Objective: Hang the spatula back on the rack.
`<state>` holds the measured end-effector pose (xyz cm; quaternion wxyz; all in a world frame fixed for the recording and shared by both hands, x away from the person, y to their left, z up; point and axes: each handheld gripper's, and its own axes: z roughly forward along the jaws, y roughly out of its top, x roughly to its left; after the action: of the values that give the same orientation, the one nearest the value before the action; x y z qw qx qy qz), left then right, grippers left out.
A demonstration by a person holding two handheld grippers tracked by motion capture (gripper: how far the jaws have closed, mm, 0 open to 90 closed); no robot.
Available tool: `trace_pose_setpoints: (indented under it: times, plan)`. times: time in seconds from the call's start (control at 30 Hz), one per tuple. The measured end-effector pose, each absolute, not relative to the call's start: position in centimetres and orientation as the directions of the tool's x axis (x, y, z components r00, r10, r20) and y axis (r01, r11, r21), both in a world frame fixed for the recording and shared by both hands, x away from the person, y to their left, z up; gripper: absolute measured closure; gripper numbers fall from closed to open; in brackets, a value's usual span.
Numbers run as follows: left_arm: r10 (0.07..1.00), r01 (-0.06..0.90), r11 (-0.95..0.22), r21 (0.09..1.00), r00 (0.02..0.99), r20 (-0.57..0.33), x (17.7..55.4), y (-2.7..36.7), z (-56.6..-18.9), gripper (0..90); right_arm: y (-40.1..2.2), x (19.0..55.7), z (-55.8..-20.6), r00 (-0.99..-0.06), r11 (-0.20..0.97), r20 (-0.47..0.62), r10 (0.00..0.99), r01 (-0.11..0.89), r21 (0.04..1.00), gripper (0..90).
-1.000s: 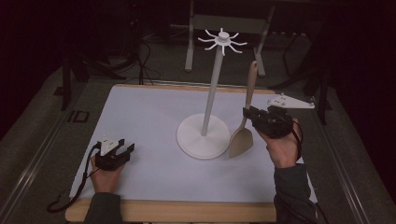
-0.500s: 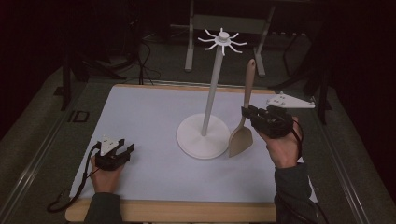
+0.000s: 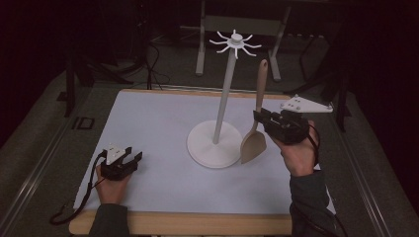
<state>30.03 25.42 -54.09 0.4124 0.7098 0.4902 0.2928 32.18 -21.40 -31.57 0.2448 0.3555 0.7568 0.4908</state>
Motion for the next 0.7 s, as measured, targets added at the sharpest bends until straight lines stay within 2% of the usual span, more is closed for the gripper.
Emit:
trace_pose_setpoints:
  times: [0.47,0.7]
  plan:
    - [0.937,0.455,-0.18,0.872,0.348,0.012,30.0,25.4,-54.1,52.0,-20.6,32.9,-31.0,-0.651,0.285,-0.024,0.759,0.3,0.91,78.3]
    - [0.937,0.456,-0.18,0.872,0.349,0.011,30.0,25.4,-54.1,51.9,-20.9,33.9,-30.7,-0.687,0.261,0.035,0.726,0.323,0.91,78.3]
